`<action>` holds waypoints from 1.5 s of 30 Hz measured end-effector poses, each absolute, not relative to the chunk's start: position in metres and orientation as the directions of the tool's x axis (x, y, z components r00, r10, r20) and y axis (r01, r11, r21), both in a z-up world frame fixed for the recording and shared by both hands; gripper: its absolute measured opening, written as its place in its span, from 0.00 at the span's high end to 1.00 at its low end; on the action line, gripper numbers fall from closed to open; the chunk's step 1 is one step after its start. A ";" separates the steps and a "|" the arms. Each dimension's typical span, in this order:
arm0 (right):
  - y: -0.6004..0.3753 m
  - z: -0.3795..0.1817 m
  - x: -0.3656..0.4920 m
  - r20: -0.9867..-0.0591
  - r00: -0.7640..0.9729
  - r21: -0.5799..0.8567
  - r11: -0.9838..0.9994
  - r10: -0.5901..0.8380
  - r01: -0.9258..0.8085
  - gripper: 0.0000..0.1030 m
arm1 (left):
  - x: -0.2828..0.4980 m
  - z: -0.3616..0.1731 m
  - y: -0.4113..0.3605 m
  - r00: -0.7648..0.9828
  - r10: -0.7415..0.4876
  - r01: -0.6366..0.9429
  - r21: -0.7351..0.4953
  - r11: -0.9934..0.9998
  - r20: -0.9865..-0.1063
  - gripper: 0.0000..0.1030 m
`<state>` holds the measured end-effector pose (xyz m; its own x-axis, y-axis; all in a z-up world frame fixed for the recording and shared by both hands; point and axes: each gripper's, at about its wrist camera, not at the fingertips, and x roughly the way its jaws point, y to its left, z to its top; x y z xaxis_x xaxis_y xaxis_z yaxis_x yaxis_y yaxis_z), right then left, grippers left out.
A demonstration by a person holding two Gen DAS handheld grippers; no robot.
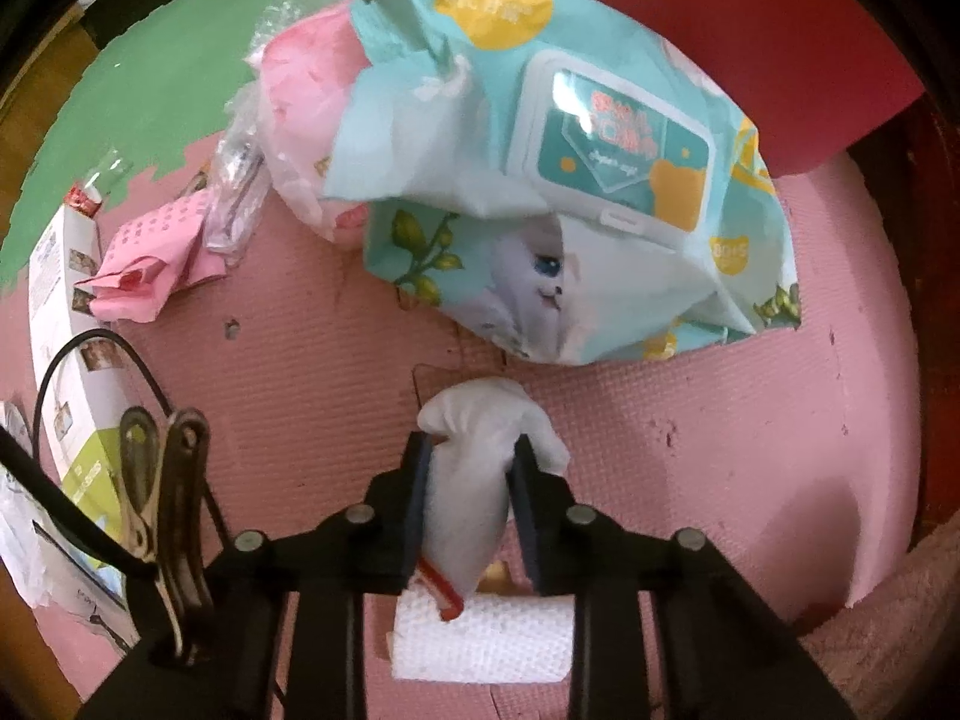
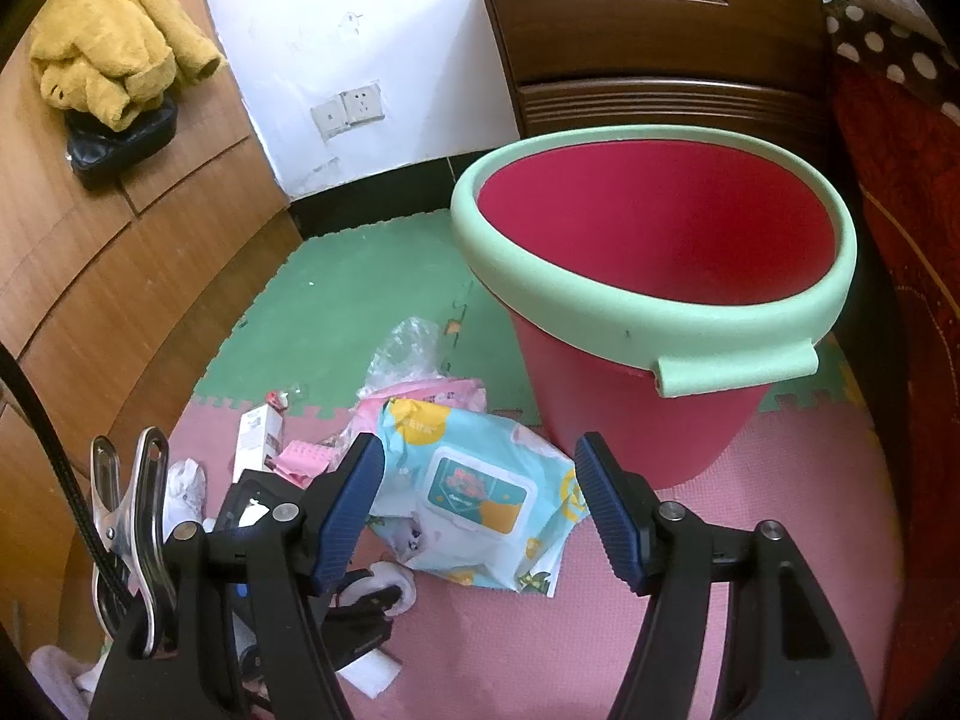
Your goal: Collect trash
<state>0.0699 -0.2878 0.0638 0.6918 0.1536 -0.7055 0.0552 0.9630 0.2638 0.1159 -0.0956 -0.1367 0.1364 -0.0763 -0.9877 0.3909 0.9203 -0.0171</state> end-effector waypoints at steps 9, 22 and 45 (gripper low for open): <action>-0.284 0.053 0.074 -0.736 0.655 0.273 0.960 0.171 0.057 0.34 | 0.118 -0.081 -0.066 0.274 -0.101 0.277 -0.023 0.961 -0.956 0.77; -0.245 0.023 0.079 -0.821 0.509 0.269 0.961 0.261 -0.058 0.34 | 0.108 0.013 -0.010 0.417 -0.027 0.081 0.007 0.997 -0.908 0.77; -0.127 -0.062 0.056 -0.952 0.149 0.185 0.891 0.267 -0.414 0.36 | 0.088 0.030 0.059 0.504 -0.054 -0.068 -0.102 0.992 -0.862 0.77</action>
